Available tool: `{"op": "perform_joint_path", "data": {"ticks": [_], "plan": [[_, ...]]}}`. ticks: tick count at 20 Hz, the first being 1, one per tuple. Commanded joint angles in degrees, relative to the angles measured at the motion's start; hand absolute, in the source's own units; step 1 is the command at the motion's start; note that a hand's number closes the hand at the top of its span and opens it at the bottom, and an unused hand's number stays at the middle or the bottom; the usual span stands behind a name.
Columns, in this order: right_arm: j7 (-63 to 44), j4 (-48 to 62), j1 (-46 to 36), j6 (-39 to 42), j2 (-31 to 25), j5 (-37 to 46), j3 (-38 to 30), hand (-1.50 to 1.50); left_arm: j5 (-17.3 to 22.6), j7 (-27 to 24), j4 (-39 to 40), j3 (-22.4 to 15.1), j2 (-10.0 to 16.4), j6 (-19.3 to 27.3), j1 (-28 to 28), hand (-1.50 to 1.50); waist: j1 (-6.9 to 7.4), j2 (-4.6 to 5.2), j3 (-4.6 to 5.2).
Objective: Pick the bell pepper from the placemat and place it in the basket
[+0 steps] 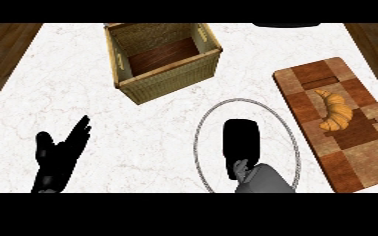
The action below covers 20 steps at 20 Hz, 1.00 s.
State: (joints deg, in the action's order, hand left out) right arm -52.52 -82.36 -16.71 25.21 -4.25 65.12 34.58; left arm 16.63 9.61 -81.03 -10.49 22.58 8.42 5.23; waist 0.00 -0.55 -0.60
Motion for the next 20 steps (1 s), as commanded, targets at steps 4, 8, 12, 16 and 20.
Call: {"op": "perform_joint_path", "data": {"ticks": [4, 8, 12, 16, 20], "plan": [[-4.69, -1.75, -3.08, -0.6, 4.07, -2.31, 12.5, 1.5, -1.31, 3.72, 0.66, -1.93, -1.9, 0.61, 0.96, 0.0, 1.47, 0.65, 0.6], [1.01, -4.56, -11.94, -2.06, 4.17, -11.32, 19.33, 1.5, -2.38, 3.11, 0.69, -4.05, -1.83, -1.47, -1.94, 0.0, 7.24, 1.59, 0.63], [-4.54, -9.72, -17.76, -10.3, 4.22, -16.03, 21.4, 1.5, -2.34, 4.5, 1.8, -3.22, -1.24, -1.38, -3.08, 0.0, 6.72, 1.0, 0.65], [-3.03, -18.84, -15.98, -27.03, 4.24, -22.84, 13.96, 1.5, -2.72, 4.67, 1.01, -3.49, -1.89, -0.68, -3.84, 0.0, 6.34, 1.27, 0.21], [-6.59, -22.15, -24.72, -37.15, 4.24, -22.61, 12.88, 1.5, -2.72, 5.12, 1.75, -4.05, -2.79, -0.61, -3.57, 0.0, 6.34, 0.55, 0.67]]}}
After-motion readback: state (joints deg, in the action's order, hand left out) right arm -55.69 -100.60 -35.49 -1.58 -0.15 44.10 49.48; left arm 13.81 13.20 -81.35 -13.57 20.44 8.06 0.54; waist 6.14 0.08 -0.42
